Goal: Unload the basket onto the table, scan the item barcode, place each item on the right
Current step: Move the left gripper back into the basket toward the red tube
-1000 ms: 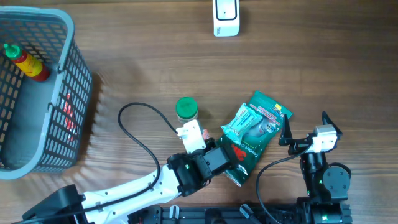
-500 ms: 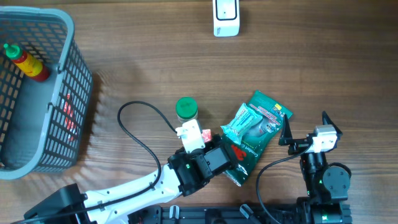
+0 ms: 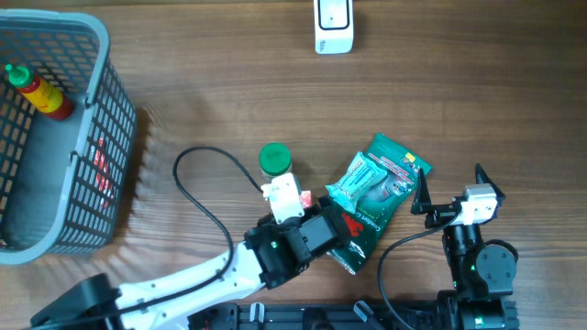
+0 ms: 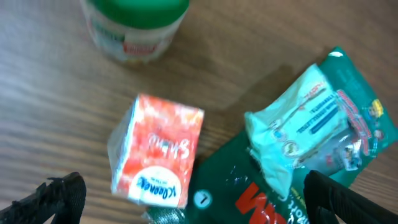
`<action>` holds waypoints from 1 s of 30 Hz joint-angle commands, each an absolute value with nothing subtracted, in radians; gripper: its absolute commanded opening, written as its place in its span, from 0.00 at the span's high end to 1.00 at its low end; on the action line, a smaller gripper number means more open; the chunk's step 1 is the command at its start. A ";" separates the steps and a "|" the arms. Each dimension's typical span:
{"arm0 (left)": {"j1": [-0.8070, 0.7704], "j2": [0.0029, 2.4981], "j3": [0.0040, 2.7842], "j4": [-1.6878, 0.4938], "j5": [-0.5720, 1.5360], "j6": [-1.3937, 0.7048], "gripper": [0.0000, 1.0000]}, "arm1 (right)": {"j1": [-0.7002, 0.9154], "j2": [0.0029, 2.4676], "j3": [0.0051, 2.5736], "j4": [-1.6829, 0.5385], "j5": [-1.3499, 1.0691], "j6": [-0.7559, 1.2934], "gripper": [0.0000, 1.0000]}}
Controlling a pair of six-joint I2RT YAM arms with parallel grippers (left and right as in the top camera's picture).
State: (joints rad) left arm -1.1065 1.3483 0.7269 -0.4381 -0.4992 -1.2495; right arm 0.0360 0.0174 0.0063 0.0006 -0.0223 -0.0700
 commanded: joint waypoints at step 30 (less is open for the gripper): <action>0.640 1.425 1.600 -1.027 0.137 -0.507 0.00 | 0.039 0.011 0.006 0.004 -0.028 -0.078 0.00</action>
